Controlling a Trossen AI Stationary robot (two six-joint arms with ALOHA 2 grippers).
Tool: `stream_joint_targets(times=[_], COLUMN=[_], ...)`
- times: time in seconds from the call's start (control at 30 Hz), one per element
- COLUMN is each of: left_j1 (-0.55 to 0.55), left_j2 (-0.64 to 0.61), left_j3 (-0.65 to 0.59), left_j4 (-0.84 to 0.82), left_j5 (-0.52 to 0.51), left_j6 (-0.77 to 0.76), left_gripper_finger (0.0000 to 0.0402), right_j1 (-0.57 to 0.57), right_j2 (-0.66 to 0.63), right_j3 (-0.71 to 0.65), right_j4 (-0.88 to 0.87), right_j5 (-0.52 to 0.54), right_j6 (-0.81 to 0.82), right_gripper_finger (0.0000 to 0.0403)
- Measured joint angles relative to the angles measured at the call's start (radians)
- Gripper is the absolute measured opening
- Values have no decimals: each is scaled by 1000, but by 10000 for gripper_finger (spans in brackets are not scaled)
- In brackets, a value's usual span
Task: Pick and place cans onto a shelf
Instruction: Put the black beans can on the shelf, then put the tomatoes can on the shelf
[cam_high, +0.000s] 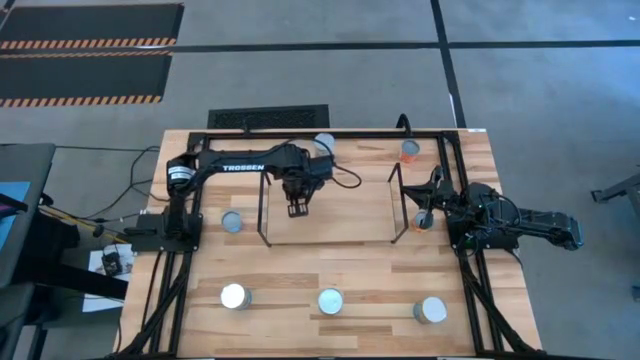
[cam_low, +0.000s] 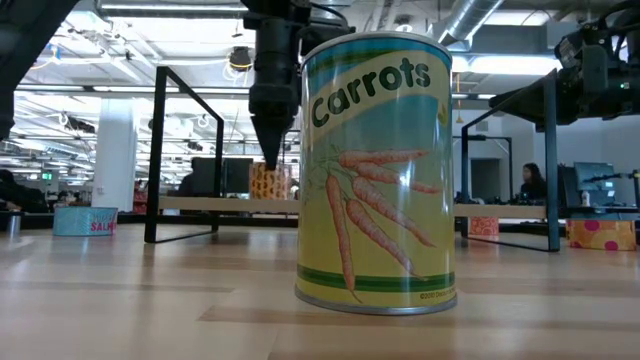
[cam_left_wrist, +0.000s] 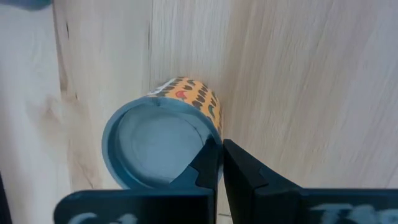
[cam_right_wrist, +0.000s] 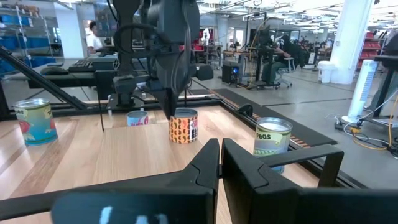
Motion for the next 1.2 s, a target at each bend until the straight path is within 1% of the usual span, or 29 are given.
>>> stream_joint_targets(times=[0.13, 0.3, 0.47, 0.67, 0.8, 1.1, 1.2], left_j1=[0, 0, 0, 0, -2, -2, -3], left_j2=[-14, -19, -19, -24, -24, -53, -55], left_j3=[0, 0, -3, -44, -40, -32, -2], left_j4=[-34, -9, -6, -6, -8, -13, -14], left_j5=[0, 22, 23, 22, 18, 7, 5], left_j6=[-18, -24, -41, -58, -60, -59, -59], left_gripper_finger=[0, 1, 13, 24, 29, 61, 72], right_j1=[0, 0, 0, 0, 0, 0, 0], right_j2=[0, 0, 0, 0, 0, 0, 0], right_j3=[0, 0, 0, 0, 0, 0, 0], right_j4=[0, 0, 0, 0, 0, 0, 0], right_j5=[0, 0, 0, 0, 0, 0, 0], right_j6=[0, 0, 0, 0, 0, 0, 0], right_gripper_finger=[43, 43, 43, 43, 43, 43, 43])
